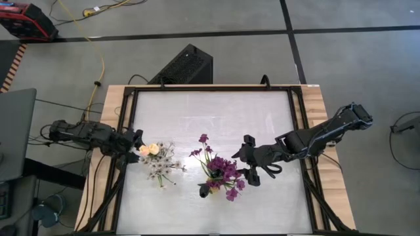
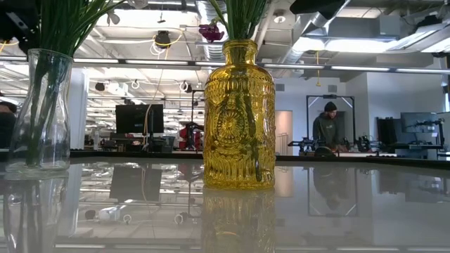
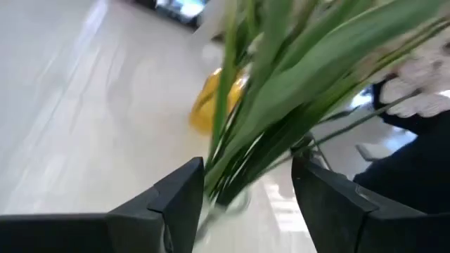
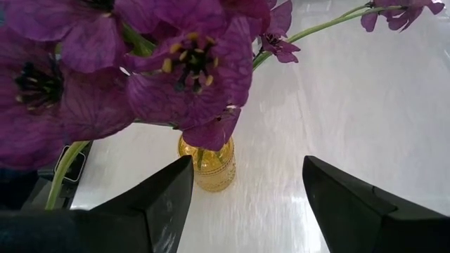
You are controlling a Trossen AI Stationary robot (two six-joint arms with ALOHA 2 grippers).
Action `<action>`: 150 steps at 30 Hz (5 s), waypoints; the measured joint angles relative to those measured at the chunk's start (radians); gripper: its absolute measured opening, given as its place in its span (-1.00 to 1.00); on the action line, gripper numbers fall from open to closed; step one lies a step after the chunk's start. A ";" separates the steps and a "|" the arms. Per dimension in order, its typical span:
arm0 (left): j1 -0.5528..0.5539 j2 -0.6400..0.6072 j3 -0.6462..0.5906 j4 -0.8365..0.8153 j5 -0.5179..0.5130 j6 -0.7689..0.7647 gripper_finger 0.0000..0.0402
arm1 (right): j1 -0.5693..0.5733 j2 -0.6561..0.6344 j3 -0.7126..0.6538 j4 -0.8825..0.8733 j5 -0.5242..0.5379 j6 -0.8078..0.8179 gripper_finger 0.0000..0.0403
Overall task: Sort flowers into vase by color
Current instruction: Return to Home Position
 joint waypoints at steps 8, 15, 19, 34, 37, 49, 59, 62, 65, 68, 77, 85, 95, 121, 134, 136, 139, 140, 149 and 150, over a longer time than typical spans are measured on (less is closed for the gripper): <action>0.000 0.021 0.108 -0.189 -0.066 -0.107 -0.01 | -0.017 -0.009 0.000 -0.011 -0.029 -0.001 0.45; 0.000 0.118 0.186 -0.292 -0.265 -0.090 -0.08 | -0.072 -0.042 0.052 -0.168 -0.054 -0.001 0.45; 0.001 0.204 0.187 -0.301 -0.378 -0.090 -0.12 | -0.120 -0.051 0.092 -0.274 -0.054 -0.005 0.45; 0.186 0.405 0.297 -0.293 -0.568 0.134 -0.14 | -0.386 -0.171 0.070 -0.265 -0.053 -0.216 0.45; 0.222 0.385 0.302 -0.245 -0.616 0.209 -0.14 | -0.437 -0.224 -0.012 -0.125 -0.054 -0.272 0.45; 0.289 0.263 0.242 0.196 -0.639 0.538 -0.14 | -0.585 -0.455 -0.462 0.474 -0.234 -0.256 0.45; 0.349 0.111 -0.063 0.608 -0.454 0.587 -0.14 | -0.544 -0.533 -0.707 0.766 -0.241 -0.227 0.29; 0.370 0.064 -0.106 0.613 -0.424 0.567 -0.14 | -0.544 -0.568 -0.764 0.809 -0.237 -0.228 -0.02; 0.388 0.024 -0.157 0.624 -0.417 0.542 -0.14 | -0.550 -0.591 -0.815 0.842 -0.235 -0.235 -0.46; 0.405 -0.004 -0.196 0.633 -0.417 0.523 -0.14 | -0.563 -0.607 -0.854 0.860 -0.236 -0.240 -0.87; 0.418 -0.016 -0.254 0.631 -0.402 0.484 -0.14 | -0.561 -0.665 -0.974 0.938 -0.234 -0.202 -0.91; 0.417 -0.016 -0.304 0.621 -0.396 0.449 -0.14 | -0.560 -0.722 -1.070 0.975 -0.207 -0.138 -0.92; 0.417 -0.016 -0.304 0.619 -0.371 0.433 -0.14 | -0.546 -0.949 -1.073 0.658 -0.147 -0.130 -0.92; 0.414 -0.008 -0.354 0.650 -0.222 0.382 -0.14 | -0.495 -1.201 -1.115 0.489 -0.133 -0.095 -0.82; 0.415 0.000 -0.355 0.540 -0.149 0.313 -0.14 | -0.487 -1.201 -1.116 0.487 -0.134 -0.045 -0.79; 0.415 0.000 -0.355 0.540 -0.156 0.316 -0.14 | -0.487 -1.201 -1.116 0.487 -0.134 -0.045 -0.79; 0.415 0.000 -0.355 0.540 -0.156 0.316 -0.14 | -0.487 -1.201 -1.116 0.486 -0.134 -0.044 -0.79; 0.415 0.000 -0.355 0.540 -0.156 0.316 -0.14 | -0.487 -1.201 -1.116 0.486 -0.134 -0.045 -0.79; 0.415 0.000 -0.356 0.540 -0.157 0.317 -0.14 | -0.487 -1.201 -1.117 0.486 -0.133 -0.044 -0.78; 0.415 0.000 -0.356 0.540 -0.157 0.317 -0.14 | -0.487 -1.201 -1.117 0.486 -0.133 -0.044 -0.78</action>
